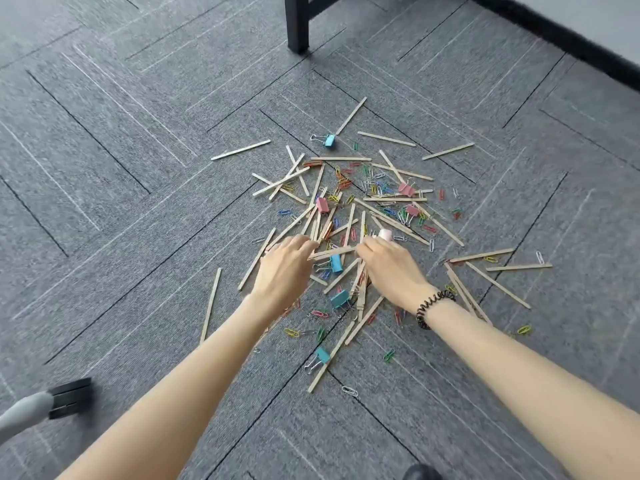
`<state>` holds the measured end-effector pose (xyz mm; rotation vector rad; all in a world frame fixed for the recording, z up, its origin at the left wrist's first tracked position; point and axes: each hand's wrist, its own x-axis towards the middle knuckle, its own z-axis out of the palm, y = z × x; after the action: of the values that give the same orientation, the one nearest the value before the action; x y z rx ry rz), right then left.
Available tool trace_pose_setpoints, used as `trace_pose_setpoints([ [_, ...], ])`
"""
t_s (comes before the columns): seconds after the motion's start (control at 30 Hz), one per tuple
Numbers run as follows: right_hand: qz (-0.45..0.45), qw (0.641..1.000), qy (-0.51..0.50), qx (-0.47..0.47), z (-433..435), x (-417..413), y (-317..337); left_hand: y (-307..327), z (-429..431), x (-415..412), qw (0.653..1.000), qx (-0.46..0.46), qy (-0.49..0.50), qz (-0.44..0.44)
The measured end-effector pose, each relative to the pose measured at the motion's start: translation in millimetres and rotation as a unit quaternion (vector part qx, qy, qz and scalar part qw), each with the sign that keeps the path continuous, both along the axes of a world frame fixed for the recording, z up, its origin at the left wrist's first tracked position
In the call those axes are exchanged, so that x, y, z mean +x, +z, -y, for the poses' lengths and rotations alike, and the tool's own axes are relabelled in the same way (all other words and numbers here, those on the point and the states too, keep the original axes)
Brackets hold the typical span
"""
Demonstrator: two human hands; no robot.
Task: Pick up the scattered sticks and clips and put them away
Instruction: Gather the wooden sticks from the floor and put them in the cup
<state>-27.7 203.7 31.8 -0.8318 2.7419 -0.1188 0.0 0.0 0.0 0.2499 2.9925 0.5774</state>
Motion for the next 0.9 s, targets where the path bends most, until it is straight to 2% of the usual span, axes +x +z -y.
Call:
trace_pose_setpoints([
  [0.23, -0.109, 0.988, 0.108, 0.003, -10.9, -13.0, -58.6, -43.2, -7.5, -13.1, 0.998, -0.026, -0.011, -0.050],
  [0.5, -0.098, 0.983, 0.153, 0.015, -7.8, -3.6, -48.8, -36.7, -5.0, -4.4, 0.998, -0.053, 0.018, -0.029],
  [0.6, -0.100, 0.988, 0.119, -0.018, -12.2, -5.7, -44.7, -28.1, 3.4, 1.1, 0.997, -0.052, 0.036, -0.046],
  [0.7, -0.072, 0.993, 0.071, -0.055, -15.0, 0.6, -36.0, -18.0, 15.6, 14.7, 0.997, -0.005, 0.074, -0.033],
  [0.9, 0.084, 0.980, -0.076, -0.165, 14.8, 22.1, -36.3, -18.0, 56.1, 59.1, 0.980, 0.007, 0.197, -0.008],
])
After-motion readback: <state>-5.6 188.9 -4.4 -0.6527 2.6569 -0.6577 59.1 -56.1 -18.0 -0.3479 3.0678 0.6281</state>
